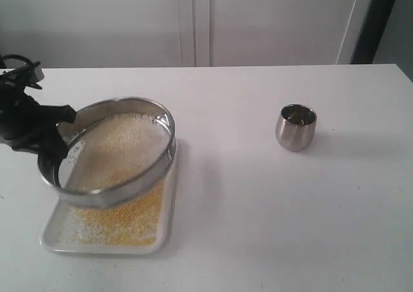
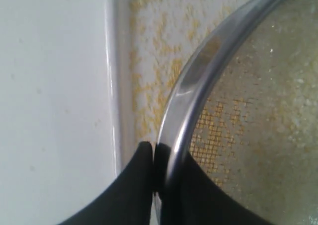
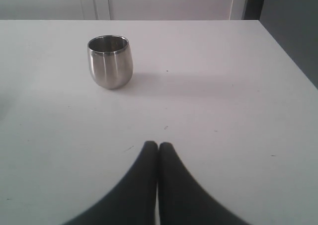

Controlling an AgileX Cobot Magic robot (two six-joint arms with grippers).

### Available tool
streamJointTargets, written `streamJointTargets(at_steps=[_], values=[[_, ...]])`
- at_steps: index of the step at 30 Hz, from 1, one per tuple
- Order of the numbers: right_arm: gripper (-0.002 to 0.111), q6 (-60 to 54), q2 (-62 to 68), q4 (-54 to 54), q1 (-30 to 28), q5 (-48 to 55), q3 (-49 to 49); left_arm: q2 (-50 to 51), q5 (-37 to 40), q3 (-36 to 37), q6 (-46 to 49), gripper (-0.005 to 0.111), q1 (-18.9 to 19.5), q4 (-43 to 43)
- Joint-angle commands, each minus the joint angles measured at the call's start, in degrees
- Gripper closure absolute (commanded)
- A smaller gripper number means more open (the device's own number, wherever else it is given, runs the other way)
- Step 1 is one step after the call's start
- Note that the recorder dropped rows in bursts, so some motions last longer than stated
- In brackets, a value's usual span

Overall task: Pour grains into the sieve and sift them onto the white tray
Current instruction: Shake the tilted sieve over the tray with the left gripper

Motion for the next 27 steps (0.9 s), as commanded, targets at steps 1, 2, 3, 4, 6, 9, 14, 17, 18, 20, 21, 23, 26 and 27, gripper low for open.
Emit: streamJointTargets(at_steps=[1, 2, 3, 4, 6, 9, 14, 17, 18, 20, 21, 23, 26, 27], values=[[0.108, 0.2, -0.3, -0.2, -0.4, -0.7, 0.4, -7.9, -10.7, 10.1, -2.0, 0.107, -1.3, 2.5], [0.108, 0.2, -0.3, -0.2, -0.4, -0.7, 0.4, -6.4, -10.7, 9.1, -2.3, 0.107, -0.7, 3.3], [0.108, 0.2, -0.3, -0.2, -0.4, -0.7, 0.4, -3.8, -8.7, 6.1, -2.6, 0.107, 0.2, 3.8], [0.108, 0.2, -0.3, -0.2, -0.4, -0.7, 0.4, -0.7, -5.5, 1.2, -3.5, 0.107, 1.1, 4.2], [0.108, 0.2, -0.3, -0.2, -0.4, -0.7, 0.4, 4.2, 3.3, -6.7, -5.8, 0.107, 1.9, 4.7], [0.108, 0.2, -0.3, -0.2, -0.4, -0.7, 0.4, 4.4, 11.7, -7.4, -4.0, 0.107, 0.0, 4.9], [0.108, 0.2, -0.3, -0.2, -0.4, -0.7, 0.4, -6.5, -9.1, 9.1, -4.9, 0.107, -2.8, 5.9], [0.108, 0.2, -0.3, -0.2, -0.4, -0.7, 0.4, -2.4, -4.9, 2.7, -4.7, 0.107, -0.2, 6.6], [0.108, 0.2, -0.3, -0.2, -0.4, -0.7, 0.4, 1.1, -0.6, -2.7, -5.6, 0.107, 0.2, 6.6], [0.108, 0.2, -0.3, -0.2, -0.4, -0.7, 0.4, 5.6, 5.4, -9.7, -8.2, 0.107, 0.4, 6.6], [0.108, 0.2, -0.3, -0.2, -0.4, -0.7, 0.4, 6.9, 9.9, -12.6, -8.6, 0.107, 0.3, 6.6], [0.108, 0.2, -0.3, -0.2, -0.4, -0.7, 0.4, 6.0, 13.8, -11.1, -7.4, 0.107, -1.2, 7.2], [0.108, 0.2, -0.3, -0.2, -0.4, -0.7, 0.4, -1.5, 3.9, 1.4, -8.6, 0.107, -3.3, 9.5], [0.108, 0.2, -0.3, -0.2, -0.4, -0.7, 0.4, -3.7, -1.7, 5.2, -8.6, 0.107, -3.3, 9.0]])
